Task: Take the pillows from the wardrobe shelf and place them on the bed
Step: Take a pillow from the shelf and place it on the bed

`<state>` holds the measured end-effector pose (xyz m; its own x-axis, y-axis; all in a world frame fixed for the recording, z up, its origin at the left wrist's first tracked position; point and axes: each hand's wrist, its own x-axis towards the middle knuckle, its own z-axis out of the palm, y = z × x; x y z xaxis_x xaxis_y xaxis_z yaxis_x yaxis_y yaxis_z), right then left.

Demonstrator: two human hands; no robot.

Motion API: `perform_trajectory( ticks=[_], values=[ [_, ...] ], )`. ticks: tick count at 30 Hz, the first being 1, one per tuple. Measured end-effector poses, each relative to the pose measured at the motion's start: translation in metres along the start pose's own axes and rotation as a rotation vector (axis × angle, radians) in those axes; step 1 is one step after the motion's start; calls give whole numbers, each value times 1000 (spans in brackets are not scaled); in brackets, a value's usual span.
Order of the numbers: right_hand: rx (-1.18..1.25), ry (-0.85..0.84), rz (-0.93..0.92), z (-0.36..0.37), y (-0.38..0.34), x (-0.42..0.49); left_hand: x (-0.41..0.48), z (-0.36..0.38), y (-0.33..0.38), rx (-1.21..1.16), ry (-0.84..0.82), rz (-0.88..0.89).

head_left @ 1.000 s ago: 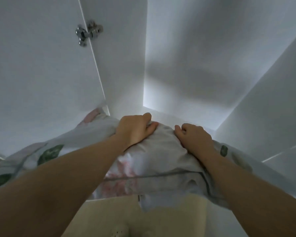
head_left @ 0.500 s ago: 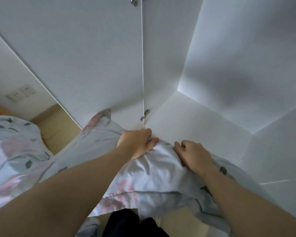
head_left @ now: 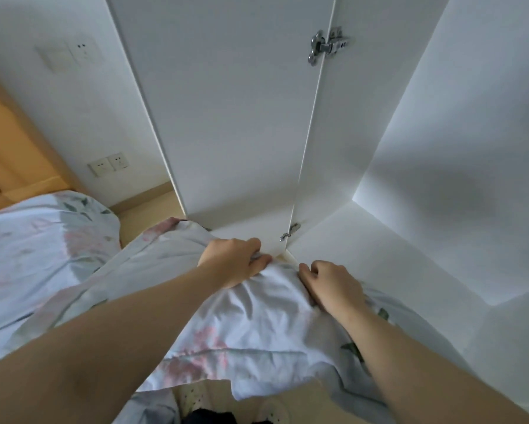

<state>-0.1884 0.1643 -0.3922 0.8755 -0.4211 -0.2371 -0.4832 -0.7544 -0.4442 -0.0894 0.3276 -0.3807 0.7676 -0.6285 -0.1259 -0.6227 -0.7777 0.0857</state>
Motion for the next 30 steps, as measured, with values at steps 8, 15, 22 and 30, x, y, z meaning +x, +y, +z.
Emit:
perform_trajectory(
  ticks=[8,15,22,30],
  values=[
    [-4,-99,-84,25,-64,10,-26,0,-66,-43,34,-110],
    [-77,-190,-187,69,-147,26,-53,1,-154,-120,31,-242],
    [-162,-285,-352,118,-251,45,-95,1,-252,-188,98,-417],
    [-139,-410,-504,178,-348,42,-158,2,-339,-194,111,-610]
  ],
)
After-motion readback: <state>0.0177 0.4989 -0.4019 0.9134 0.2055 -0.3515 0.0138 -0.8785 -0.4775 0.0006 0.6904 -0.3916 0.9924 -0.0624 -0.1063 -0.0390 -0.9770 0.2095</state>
